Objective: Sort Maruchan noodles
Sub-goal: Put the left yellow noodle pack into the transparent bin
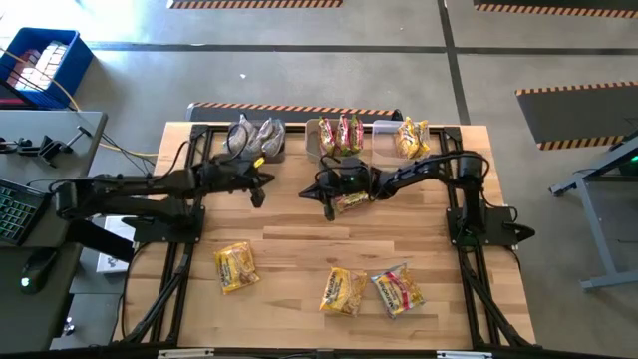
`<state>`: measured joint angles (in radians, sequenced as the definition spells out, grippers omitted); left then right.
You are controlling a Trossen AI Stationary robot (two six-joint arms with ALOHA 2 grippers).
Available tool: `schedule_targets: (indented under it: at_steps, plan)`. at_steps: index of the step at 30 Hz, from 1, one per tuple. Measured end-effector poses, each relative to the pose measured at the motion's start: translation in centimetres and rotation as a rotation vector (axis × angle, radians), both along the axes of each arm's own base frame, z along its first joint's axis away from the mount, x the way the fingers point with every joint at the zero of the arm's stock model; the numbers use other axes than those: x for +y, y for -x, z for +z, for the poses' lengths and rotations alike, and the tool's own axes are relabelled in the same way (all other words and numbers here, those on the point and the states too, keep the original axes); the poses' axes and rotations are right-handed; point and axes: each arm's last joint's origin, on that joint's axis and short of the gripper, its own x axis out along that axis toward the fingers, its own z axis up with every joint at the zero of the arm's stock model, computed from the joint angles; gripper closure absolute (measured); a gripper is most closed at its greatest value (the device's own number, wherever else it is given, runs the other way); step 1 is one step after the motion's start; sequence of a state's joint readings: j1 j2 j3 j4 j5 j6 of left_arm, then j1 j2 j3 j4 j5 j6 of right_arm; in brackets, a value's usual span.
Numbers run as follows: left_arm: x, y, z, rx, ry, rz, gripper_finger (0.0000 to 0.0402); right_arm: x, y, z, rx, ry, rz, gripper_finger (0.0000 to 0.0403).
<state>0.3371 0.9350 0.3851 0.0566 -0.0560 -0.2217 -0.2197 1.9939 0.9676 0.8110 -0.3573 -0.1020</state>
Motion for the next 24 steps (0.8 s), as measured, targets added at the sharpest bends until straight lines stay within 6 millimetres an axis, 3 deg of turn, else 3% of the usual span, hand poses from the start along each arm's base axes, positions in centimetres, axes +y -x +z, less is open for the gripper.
schedule_targets:
  at_steps: [4,15,24]
  plan:
    - [-1.4,-0.5,0.2,-0.077,0.025,-0.088,0.0401,0.7,-0.4,-0.7,-0.038,0.001,0.020,0.0403]
    - [-4.1,-1.5,1.2,-0.169,-0.081,-0.254,0.0401,0.6,0.4,1.6,0.013,0.036,0.005,0.0403]
    - [-4.6,-0.9,-2.1,-0.225,-0.010,-0.326,0.0401,1.6,1.1,3.1,0.093,0.123,-0.067,0.0403]
